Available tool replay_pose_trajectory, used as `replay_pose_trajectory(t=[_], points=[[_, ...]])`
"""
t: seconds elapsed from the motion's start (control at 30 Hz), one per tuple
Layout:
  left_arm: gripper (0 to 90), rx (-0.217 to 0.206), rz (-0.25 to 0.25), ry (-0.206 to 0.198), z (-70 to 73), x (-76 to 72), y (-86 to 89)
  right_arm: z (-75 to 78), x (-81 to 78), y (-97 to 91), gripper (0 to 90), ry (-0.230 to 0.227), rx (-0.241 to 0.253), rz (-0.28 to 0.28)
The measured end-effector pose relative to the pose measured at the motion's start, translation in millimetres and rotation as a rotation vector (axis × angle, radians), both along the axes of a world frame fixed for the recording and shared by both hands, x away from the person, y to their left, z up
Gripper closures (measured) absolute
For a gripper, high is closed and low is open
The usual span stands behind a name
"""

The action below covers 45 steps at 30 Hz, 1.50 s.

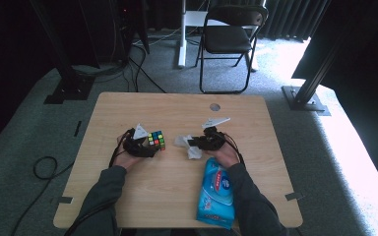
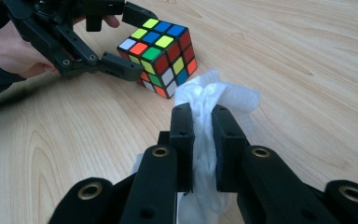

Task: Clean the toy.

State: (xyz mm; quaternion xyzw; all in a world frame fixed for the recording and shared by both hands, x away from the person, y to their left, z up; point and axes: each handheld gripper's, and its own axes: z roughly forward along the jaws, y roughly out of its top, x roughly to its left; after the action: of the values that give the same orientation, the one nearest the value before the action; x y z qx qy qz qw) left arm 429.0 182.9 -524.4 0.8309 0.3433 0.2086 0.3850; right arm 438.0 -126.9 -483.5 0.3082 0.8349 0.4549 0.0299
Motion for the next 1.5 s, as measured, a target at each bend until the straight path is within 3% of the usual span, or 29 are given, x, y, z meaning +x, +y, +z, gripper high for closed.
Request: replay_pose_trajectory(t=[0.37,0.7,1.03,1.5], points=[[31.9,0.025,-0.018,-0.003,1.4,-2.3,-3.0,-0.1,0.3,0.0,81.1,0.001,-0.001,0.001],[34.2,0.032,-0.009,0.0,4.8,-3.2,-6.8,-0.1,0.2,-0.2,81.0,0.001,0.002,-0.001],[34.5,-0.012,0.013,0.018,9.0,-4.6,-6.4,0.1,-0.1,-0.6,81.0,0.001,0.006,-0.005],[34.4,-0.028,0.005,0.028,7.2,-5.1,-6.2,0.1,-0.1,-0.5,81.0,0.001,0.005,-0.005]])
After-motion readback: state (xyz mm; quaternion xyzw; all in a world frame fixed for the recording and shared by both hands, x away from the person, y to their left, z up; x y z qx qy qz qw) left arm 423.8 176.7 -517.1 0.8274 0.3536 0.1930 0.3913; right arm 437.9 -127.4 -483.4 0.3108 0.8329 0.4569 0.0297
